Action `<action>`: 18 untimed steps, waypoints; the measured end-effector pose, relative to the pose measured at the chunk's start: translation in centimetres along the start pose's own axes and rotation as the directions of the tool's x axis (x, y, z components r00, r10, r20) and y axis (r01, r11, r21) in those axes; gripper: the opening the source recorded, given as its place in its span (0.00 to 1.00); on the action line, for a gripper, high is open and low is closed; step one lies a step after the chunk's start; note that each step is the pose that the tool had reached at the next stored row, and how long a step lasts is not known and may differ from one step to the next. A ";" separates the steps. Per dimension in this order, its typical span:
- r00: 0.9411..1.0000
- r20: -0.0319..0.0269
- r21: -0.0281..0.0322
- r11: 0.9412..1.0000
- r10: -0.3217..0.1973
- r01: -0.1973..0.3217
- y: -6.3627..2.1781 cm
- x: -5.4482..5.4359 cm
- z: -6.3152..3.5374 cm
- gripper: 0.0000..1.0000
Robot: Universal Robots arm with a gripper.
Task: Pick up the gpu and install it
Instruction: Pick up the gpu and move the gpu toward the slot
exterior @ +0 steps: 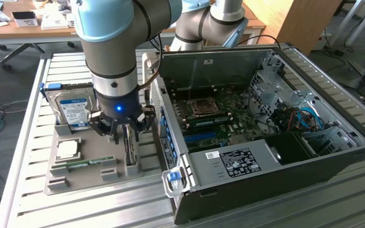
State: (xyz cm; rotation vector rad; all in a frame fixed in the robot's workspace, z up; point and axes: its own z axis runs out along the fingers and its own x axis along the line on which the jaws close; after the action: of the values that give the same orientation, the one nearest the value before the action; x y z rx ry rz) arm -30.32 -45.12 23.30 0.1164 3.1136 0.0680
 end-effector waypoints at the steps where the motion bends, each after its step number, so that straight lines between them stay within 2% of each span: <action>1: 1.000 0.000 0.000 1.000 0.000 0.000 0.02 0.0 0.01 0.53; 18: 1.000 0.000 0.000 1.000 0.000 0.000 0.17 0.0 0.13 0.53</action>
State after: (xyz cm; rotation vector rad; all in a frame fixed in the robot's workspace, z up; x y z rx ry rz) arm -30.33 -44.94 23.17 0.1165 3.1137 0.0679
